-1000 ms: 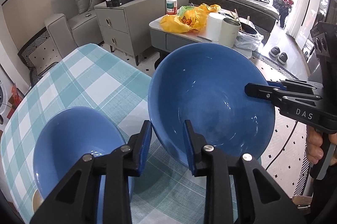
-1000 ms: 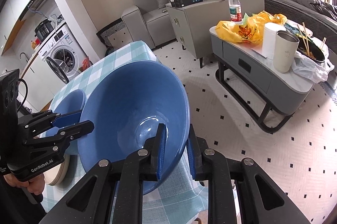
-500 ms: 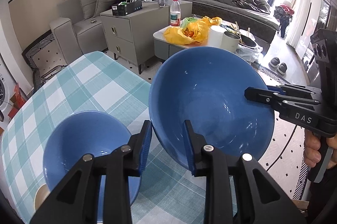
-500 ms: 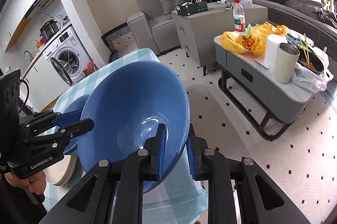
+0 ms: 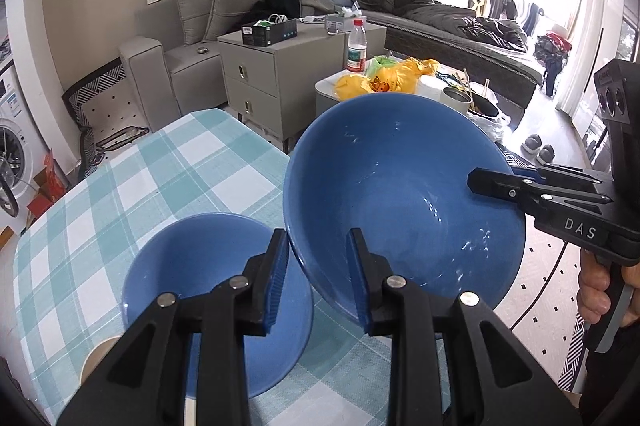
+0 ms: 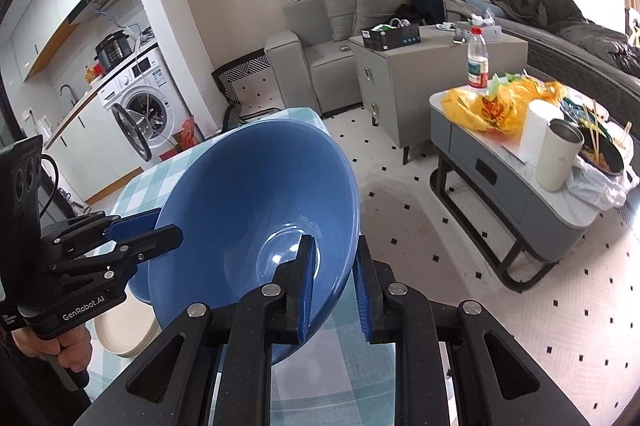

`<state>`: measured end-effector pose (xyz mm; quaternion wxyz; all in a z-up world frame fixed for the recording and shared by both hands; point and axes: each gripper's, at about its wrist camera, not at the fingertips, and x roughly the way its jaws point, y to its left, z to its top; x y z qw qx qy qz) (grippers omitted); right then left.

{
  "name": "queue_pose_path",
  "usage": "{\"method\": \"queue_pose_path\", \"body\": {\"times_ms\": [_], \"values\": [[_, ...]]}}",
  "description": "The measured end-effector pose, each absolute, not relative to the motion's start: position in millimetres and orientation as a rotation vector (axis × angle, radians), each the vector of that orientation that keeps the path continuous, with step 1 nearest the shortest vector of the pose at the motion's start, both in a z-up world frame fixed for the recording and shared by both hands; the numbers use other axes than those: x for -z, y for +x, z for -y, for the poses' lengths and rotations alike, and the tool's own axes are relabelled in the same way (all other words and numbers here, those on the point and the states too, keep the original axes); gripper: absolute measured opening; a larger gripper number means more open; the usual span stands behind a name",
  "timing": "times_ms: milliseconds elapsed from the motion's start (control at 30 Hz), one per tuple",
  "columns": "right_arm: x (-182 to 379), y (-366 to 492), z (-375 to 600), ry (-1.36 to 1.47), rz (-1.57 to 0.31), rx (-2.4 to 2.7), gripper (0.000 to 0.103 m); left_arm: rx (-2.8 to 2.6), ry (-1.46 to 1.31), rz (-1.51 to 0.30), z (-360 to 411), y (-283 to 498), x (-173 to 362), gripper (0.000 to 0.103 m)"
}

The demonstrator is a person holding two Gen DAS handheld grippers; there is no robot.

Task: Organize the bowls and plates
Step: 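Lift the nested blue bowls with both tools and carry them over the cream plates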

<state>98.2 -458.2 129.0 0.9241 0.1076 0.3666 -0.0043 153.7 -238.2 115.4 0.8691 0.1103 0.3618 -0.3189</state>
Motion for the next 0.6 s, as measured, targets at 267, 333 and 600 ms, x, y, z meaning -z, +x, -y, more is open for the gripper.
{"method": "queue_pose_path", "body": {"times_ms": [267,333,600], "values": [[-144.6,111.2,436.6,0.194,-0.730,-0.038,0.019,0.619,0.190,-0.725,213.5,156.1,-128.5,0.028],[-148.0,114.3,430.4,0.184,-0.725,-0.050,0.019,0.605,0.182,-0.717,208.0,156.9,-130.5,0.028],[-157.8,128.2,406.7,0.156,-0.710,-0.104,0.019,0.541,0.144,-0.698,180.0,161.2,-134.7,0.028]]}}
